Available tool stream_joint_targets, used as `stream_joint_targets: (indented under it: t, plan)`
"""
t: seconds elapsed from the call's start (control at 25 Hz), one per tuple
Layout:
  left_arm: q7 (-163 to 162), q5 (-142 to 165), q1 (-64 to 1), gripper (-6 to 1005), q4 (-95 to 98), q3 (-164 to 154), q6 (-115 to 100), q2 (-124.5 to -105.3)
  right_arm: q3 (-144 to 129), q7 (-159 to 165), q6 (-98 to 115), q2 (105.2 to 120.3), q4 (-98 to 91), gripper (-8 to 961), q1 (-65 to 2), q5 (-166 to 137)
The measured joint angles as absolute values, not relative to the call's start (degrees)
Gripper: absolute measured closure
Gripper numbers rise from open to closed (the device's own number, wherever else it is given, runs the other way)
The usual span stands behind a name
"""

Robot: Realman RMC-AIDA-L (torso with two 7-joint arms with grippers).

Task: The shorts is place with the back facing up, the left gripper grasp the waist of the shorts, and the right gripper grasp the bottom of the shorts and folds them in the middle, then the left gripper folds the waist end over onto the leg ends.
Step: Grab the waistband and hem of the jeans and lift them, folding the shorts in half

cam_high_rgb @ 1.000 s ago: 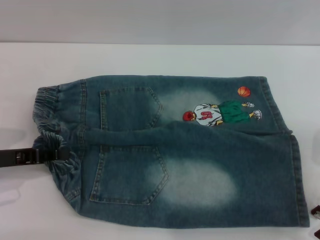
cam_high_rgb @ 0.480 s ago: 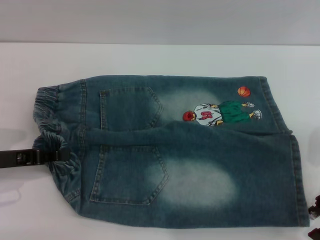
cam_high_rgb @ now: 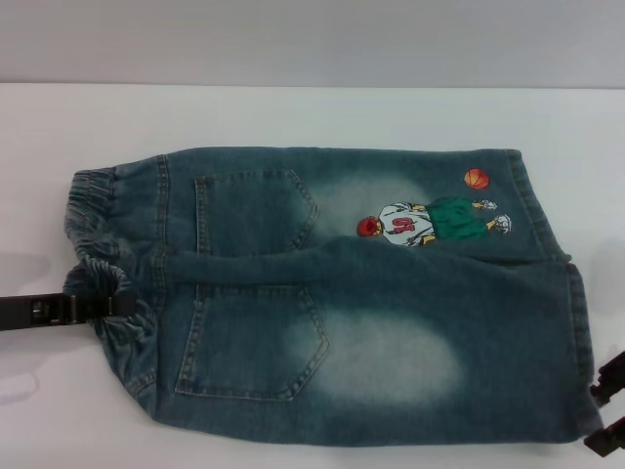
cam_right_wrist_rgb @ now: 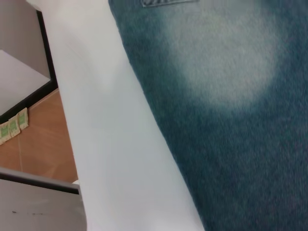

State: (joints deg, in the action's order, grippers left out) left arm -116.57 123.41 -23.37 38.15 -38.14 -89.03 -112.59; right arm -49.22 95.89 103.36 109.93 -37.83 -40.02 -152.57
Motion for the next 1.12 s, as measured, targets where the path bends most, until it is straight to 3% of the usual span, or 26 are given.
stream_joint_targets:
  t: [0.44, 1.12]
  plan:
    - [-116.5, 123.2, -23.2, 873, 38.1, -38.1, -89.0, -112.47, -49.8, 95.9, 103.5, 111.65, -37.9, 322, -41.3, -152.8]
    - [-116.5, 123.4, -23.5, 863, 38.1, -38.1, -88.7, -112.12, -49.9, 96.0, 102.8, 111.93, -37.7, 330, -40.9, -153.3]
